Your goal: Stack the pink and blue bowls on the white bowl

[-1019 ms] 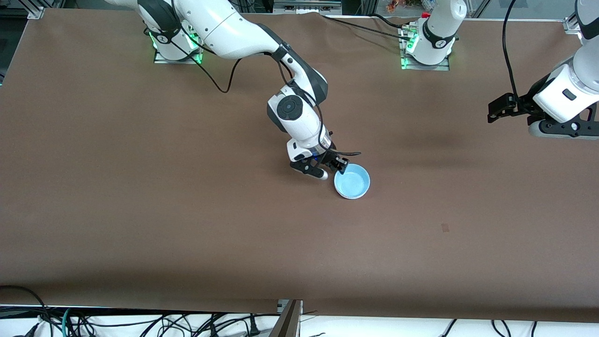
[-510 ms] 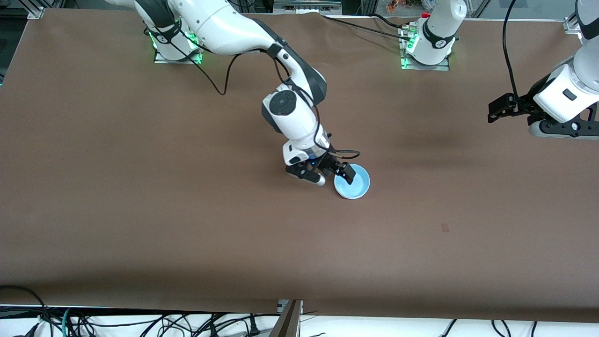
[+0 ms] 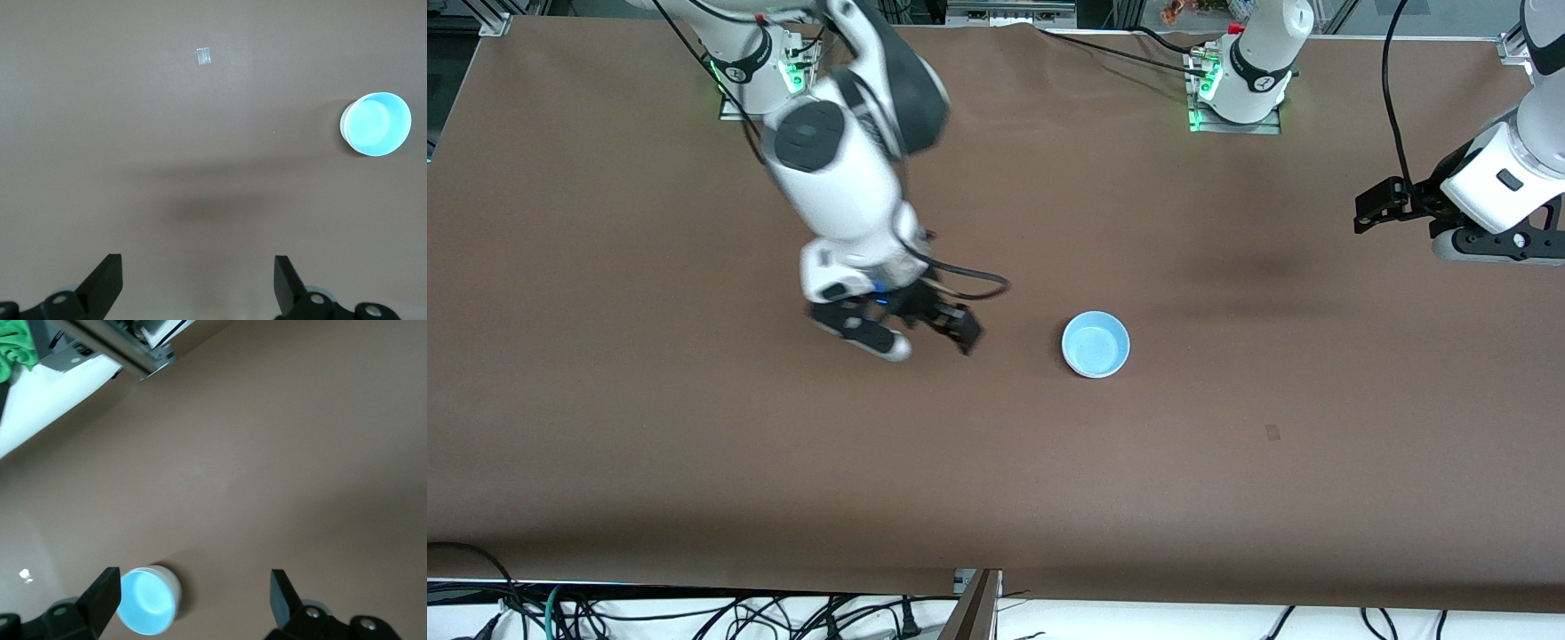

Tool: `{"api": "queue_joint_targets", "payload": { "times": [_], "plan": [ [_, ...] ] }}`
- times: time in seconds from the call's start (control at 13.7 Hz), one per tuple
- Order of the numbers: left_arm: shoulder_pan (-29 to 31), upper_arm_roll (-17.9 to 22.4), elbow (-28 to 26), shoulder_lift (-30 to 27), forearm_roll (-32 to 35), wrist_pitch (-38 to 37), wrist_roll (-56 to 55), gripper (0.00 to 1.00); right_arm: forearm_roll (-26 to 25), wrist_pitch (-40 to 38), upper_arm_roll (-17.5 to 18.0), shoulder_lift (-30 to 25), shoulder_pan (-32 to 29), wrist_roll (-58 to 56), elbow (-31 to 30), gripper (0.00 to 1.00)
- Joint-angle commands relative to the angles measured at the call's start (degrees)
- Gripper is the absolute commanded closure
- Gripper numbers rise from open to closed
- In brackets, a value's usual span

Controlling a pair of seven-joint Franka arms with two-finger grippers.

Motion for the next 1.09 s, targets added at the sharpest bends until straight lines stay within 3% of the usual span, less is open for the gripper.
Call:
{"api": "queue_joint_targets", "payload": {
  "times": [0.0, 0.22, 0.36, 0.8, 1.02],
  "plan": [
    [0.1, -0.2, 0.8, 0.2, 0.9, -0.9, -0.5, 0.0, -0.7, -11.3, -3.7, -8.1, 0.3, -10.8, -5.8, 0.01],
    [0.1, -0.2, 0.8, 0.2, 0.9, -0.9, -0.5, 0.0, -2.0, -15.9, -8.3, -16.3, 0.3, -21.4, -13.2, 0.01],
    [0.0, -0.2, 0.8, 0.2, 0.9, -0.9, -0.5, 0.0, -5.1, -15.4, -9.0, -22.1, 0.3, -24.7, -19.5, 0.01],
    [0.1, -0.2, 0.8, 0.2, 0.9, -0.9, -0.5, 0.0, -6.8, -15.3, -13.0, -21.4, -0.4, -29.1, -20.2, 0.01],
    [0.1, -0.2, 0.8, 0.2, 0.9, -0.9, -0.4, 0.0, -8.7, -15.6, -13.5, -24.4, -2.0, -31.2, -22.1, 0.01]
  ]
}}
